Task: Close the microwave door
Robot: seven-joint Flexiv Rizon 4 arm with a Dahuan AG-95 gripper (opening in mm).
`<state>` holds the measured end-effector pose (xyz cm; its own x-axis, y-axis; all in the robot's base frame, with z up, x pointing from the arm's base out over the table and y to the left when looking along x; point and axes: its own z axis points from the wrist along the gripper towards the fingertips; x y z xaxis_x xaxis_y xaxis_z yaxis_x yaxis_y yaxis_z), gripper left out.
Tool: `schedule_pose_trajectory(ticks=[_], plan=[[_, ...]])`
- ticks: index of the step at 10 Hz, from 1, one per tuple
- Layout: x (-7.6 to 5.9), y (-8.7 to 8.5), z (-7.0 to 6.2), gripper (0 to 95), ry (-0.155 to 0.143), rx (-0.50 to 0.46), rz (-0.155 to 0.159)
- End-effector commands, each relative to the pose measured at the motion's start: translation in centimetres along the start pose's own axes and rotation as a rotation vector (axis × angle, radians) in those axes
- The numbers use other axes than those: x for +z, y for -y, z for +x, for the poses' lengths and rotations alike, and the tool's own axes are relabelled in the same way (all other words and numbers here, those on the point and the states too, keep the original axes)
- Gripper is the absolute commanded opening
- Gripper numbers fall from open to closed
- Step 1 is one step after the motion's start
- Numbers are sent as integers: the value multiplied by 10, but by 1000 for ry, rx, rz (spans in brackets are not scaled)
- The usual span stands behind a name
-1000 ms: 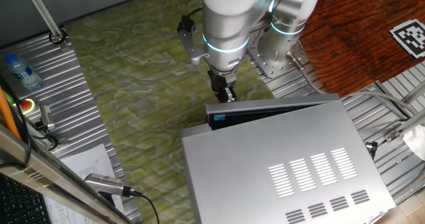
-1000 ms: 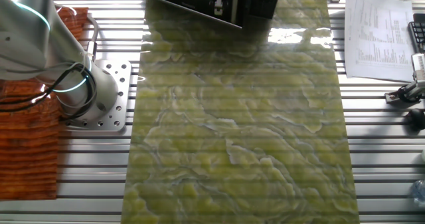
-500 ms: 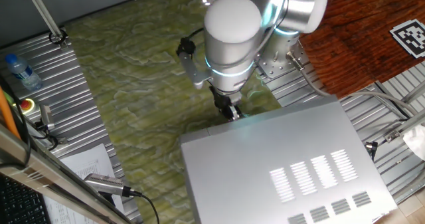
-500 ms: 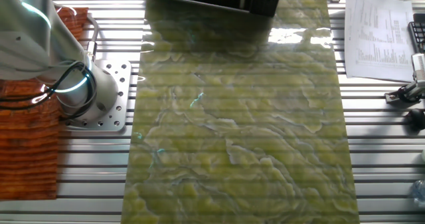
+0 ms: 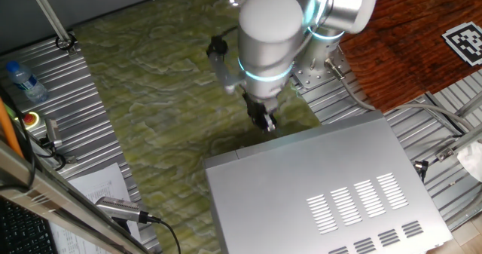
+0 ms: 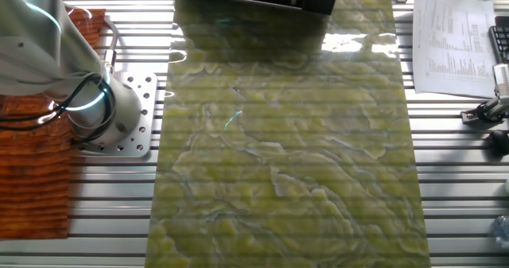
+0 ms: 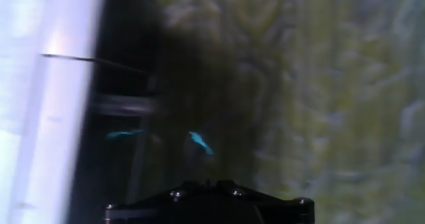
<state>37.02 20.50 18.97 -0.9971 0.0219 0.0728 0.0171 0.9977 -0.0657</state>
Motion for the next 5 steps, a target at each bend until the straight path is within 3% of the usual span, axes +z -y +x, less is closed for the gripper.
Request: schedule_pose_trajectory(ticks=[1, 5], plan=[[-5, 18, 9, 0, -1, -116, 81], [-13, 45, 29, 0, 2, -124, 68]])
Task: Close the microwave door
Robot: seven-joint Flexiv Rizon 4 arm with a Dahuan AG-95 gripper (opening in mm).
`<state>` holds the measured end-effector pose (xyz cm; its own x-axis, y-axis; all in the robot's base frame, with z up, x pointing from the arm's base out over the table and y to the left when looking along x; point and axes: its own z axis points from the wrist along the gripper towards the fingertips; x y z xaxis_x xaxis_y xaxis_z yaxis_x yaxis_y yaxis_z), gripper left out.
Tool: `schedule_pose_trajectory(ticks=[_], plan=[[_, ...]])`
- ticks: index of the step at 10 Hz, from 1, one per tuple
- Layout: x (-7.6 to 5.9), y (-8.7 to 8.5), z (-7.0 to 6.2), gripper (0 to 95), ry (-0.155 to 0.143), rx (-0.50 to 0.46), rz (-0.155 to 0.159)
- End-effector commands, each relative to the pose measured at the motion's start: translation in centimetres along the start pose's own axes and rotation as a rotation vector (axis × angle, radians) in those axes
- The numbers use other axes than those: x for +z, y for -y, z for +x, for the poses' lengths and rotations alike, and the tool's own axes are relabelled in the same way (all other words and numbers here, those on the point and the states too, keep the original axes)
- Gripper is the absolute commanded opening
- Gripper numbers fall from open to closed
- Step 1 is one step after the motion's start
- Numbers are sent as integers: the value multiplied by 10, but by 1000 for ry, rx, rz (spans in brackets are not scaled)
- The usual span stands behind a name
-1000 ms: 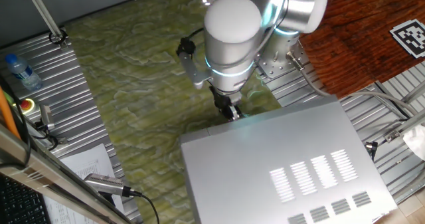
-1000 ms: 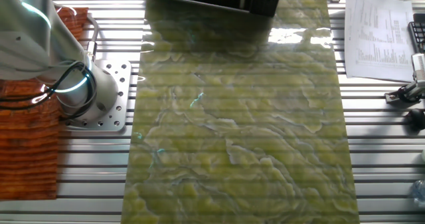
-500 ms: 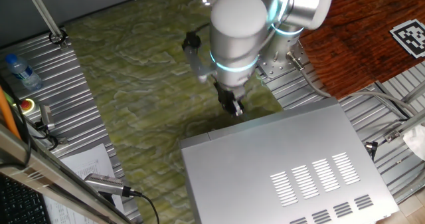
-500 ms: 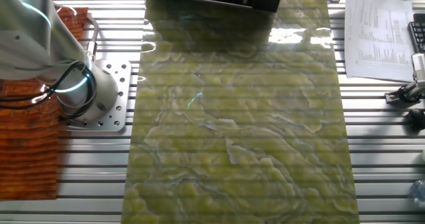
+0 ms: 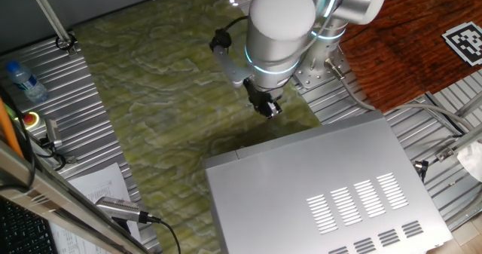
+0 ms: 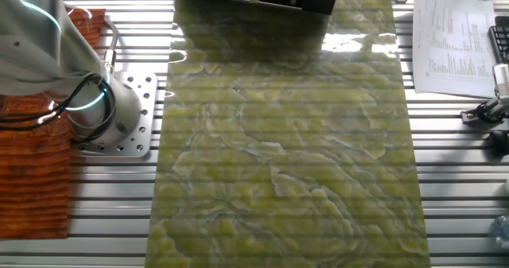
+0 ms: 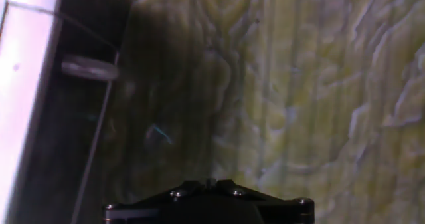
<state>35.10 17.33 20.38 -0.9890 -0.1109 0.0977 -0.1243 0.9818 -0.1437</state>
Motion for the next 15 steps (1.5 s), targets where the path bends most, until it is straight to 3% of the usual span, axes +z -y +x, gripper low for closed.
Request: schedule_pose_trajectory(ticks=[1, 5, 11, 12, 15], plan=[[-3, 16, 18, 0, 18, 10, -36], [-11, 26, 20, 0, 41, -46, -79], [-5, 35, 11, 0, 48, -96, -83], [-9, 32, 6, 0, 50, -42, -104], [-9, 32, 6, 0, 42, 154, -115]])
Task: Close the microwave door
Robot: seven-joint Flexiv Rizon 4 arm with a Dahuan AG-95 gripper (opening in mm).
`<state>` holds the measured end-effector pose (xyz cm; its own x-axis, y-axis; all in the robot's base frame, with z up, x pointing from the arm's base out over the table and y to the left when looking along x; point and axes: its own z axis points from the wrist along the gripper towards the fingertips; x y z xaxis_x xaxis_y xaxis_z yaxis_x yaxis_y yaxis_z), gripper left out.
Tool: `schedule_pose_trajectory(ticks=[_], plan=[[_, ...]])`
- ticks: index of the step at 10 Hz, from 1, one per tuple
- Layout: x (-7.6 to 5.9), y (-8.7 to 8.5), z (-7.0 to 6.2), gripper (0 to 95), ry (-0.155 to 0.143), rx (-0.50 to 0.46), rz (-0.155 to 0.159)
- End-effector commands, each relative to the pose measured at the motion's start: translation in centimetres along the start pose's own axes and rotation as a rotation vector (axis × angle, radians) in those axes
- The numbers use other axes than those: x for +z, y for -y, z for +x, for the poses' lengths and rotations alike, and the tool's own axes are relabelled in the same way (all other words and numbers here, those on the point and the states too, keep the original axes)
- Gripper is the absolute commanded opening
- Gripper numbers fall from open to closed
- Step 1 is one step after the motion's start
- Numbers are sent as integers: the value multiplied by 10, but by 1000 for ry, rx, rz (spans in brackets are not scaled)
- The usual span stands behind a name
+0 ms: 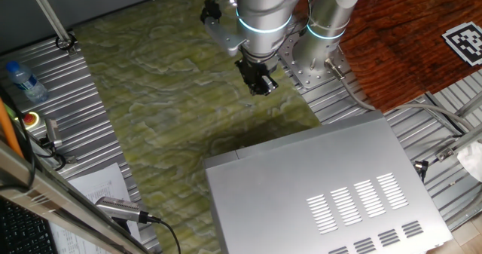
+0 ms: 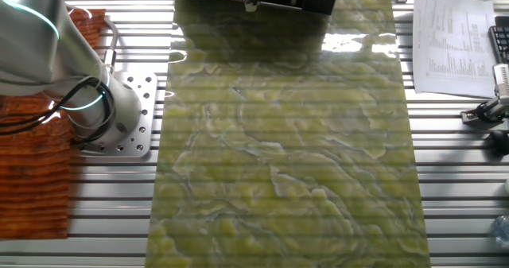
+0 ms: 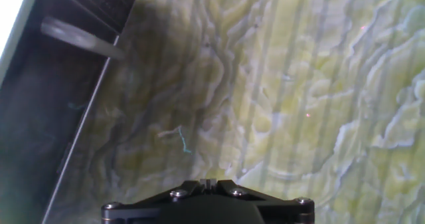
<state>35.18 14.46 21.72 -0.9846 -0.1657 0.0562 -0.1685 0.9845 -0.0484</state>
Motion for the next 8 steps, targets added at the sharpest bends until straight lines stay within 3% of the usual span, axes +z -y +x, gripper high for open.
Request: schedule_pose_trajectory(ticks=[1, 4, 7, 8], plan=[[0, 1, 2, 0, 36, 255, -36], [1, 2, 1, 0, 38, 270, -46], [6, 43, -4, 0, 31, 250, -44], [9, 75, -3, 0, 26, 228, -45]])
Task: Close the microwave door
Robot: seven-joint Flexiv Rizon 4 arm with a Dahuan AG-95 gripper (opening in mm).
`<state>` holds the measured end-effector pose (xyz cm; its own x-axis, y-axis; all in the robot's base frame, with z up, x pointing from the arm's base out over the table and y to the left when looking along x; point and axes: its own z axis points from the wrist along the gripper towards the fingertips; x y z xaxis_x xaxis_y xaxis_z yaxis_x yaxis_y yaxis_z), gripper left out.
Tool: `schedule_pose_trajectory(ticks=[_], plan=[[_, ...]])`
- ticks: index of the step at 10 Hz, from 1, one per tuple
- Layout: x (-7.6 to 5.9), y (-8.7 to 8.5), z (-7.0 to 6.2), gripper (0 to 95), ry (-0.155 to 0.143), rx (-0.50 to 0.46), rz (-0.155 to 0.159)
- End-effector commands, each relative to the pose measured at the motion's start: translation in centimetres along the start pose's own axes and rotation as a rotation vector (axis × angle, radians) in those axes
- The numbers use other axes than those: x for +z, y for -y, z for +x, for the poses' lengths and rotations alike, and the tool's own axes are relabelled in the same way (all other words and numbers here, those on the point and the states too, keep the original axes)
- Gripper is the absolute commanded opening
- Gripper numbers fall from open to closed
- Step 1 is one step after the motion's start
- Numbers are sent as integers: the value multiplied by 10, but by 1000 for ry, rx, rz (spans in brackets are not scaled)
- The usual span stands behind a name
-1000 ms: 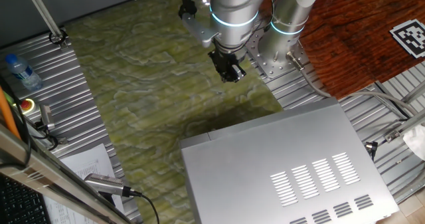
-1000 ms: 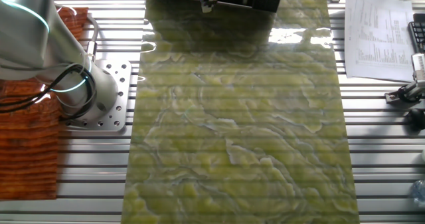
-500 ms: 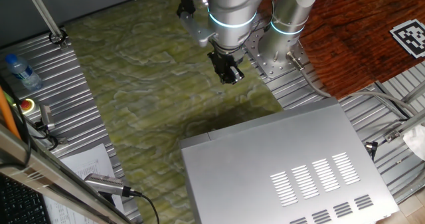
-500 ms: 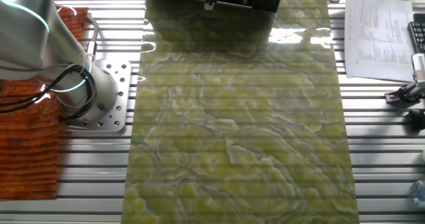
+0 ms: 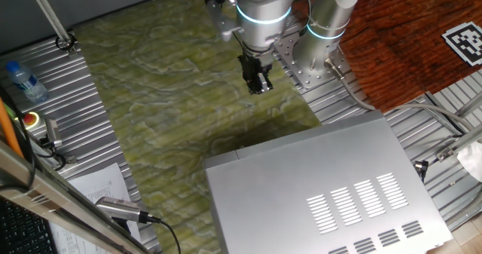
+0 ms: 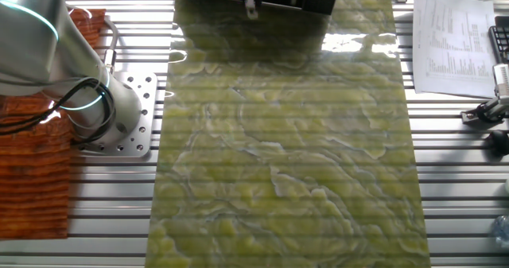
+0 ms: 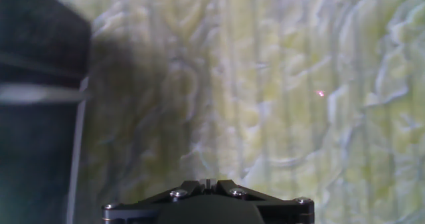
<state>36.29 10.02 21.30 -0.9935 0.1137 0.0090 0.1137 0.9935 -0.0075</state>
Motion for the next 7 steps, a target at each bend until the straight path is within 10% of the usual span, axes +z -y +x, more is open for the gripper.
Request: schedule_pose_trajectory(ticks=[1, 7], plan=[[0, 45, -8, 0, -19, -62, 7], [-3, 86, -1, 0, -33, -86, 17]])
